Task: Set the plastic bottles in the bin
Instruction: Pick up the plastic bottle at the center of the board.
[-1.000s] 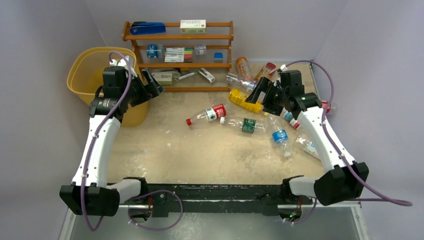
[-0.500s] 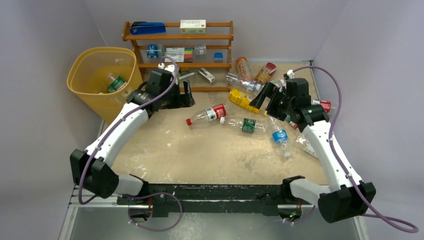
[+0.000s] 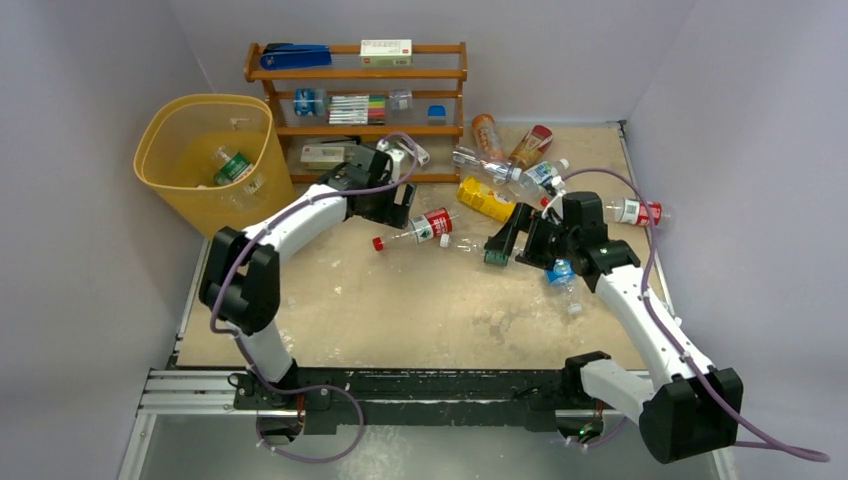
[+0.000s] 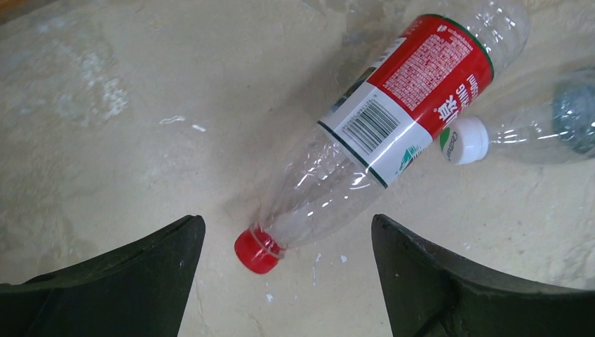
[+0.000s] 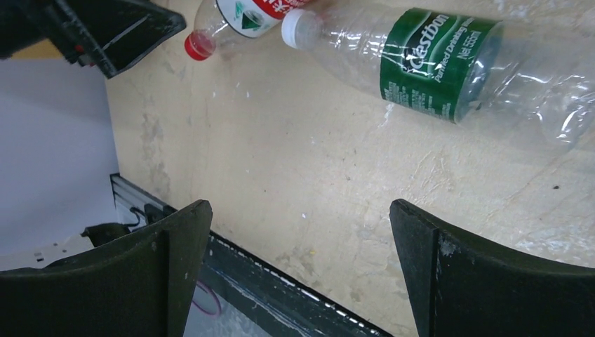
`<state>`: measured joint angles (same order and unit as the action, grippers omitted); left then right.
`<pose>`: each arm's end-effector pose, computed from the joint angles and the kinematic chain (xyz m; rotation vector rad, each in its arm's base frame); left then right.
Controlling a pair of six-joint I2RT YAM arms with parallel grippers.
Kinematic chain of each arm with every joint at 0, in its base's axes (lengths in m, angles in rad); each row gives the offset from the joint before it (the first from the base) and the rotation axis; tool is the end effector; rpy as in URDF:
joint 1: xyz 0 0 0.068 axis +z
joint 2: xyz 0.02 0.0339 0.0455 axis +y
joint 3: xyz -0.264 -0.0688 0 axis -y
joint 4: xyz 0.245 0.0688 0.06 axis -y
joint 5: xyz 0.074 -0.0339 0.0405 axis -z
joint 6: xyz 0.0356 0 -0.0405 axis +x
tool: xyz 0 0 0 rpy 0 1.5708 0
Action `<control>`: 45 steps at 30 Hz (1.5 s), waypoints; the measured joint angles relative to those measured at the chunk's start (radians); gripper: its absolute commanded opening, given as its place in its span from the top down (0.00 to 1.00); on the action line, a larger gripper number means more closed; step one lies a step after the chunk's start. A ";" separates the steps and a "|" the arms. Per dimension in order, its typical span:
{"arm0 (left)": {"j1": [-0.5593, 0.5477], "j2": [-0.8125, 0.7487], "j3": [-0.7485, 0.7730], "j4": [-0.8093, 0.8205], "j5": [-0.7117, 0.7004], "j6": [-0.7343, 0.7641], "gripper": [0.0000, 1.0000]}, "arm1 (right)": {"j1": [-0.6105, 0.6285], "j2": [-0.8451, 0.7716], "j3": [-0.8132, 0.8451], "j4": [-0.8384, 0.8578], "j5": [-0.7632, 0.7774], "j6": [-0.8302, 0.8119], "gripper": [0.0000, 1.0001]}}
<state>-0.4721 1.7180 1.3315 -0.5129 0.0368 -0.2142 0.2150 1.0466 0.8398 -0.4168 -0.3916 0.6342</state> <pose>0.3347 -0.1724 0.2521 0.3375 2.4777 -0.3369 0.2186 0.0617 0.2880 0.2473 2.2745 0.8919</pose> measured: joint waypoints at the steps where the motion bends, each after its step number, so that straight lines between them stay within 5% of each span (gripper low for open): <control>1: -0.003 0.025 0.011 0.000 0.010 0.023 0.11 | 0.000 0.000 -0.019 0.020 -0.018 -0.006 0.00; 23: -0.122 0.304 0.158 0.007 0.082 0.256 0.11 | 0.000 0.108 -0.102 0.217 -0.181 -0.044 0.00; 26: -0.132 0.332 0.170 -0.004 0.056 0.261 0.19 | 0.000 0.082 -0.106 0.220 -0.181 -0.043 0.00; 32: -0.142 0.336 0.176 -0.027 -0.012 0.244 0.54 | 0.000 0.022 -0.125 0.222 -0.180 -0.038 0.00; 39: -0.145 0.303 0.191 -0.066 -0.073 0.192 0.55 | 0.000 -0.025 -0.127 0.225 -0.179 -0.014 0.00; 45: -0.145 0.104 0.204 -0.107 -0.093 0.146 0.52 | 0.000 -0.071 -0.126 0.224 -0.180 -0.009 0.00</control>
<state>-0.6167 1.8217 1.5352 -0.6201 -0.0566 -0.0677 0.2150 0.9760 0.7139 -0.1932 -0.5713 0.6254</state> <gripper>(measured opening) 0.546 0.998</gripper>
